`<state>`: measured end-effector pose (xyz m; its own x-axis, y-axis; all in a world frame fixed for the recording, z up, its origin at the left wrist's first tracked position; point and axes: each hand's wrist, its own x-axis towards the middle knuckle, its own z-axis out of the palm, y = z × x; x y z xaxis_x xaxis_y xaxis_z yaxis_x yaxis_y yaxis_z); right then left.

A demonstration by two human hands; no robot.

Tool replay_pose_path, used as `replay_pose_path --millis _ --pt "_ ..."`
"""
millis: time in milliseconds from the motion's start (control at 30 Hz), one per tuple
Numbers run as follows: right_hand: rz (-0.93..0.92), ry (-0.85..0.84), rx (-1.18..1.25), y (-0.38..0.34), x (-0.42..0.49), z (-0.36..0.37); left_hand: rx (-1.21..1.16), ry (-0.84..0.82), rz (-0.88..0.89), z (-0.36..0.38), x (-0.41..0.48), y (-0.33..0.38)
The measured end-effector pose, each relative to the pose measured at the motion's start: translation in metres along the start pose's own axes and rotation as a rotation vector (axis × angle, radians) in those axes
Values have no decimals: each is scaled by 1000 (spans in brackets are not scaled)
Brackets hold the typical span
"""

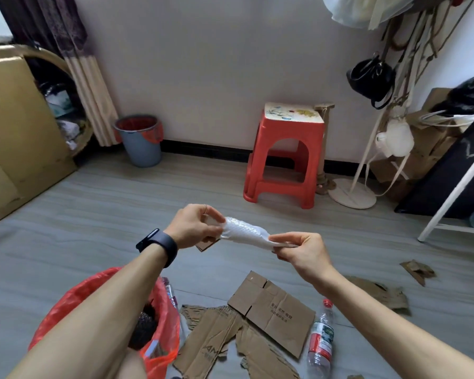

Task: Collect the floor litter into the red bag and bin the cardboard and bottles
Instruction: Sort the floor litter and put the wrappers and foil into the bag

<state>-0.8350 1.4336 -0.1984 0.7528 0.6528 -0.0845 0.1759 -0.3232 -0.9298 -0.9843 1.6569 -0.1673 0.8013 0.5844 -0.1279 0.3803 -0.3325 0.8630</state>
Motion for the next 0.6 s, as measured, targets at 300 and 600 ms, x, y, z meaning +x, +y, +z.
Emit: replay_pose_path --millis 300,600 --pt "-126 -499 -631 4 -4 147 488 414 -210 -129 -104 -131" --pt "-120 -582 -553 60 -31 280 924 0 -363 -56 -146 -269"
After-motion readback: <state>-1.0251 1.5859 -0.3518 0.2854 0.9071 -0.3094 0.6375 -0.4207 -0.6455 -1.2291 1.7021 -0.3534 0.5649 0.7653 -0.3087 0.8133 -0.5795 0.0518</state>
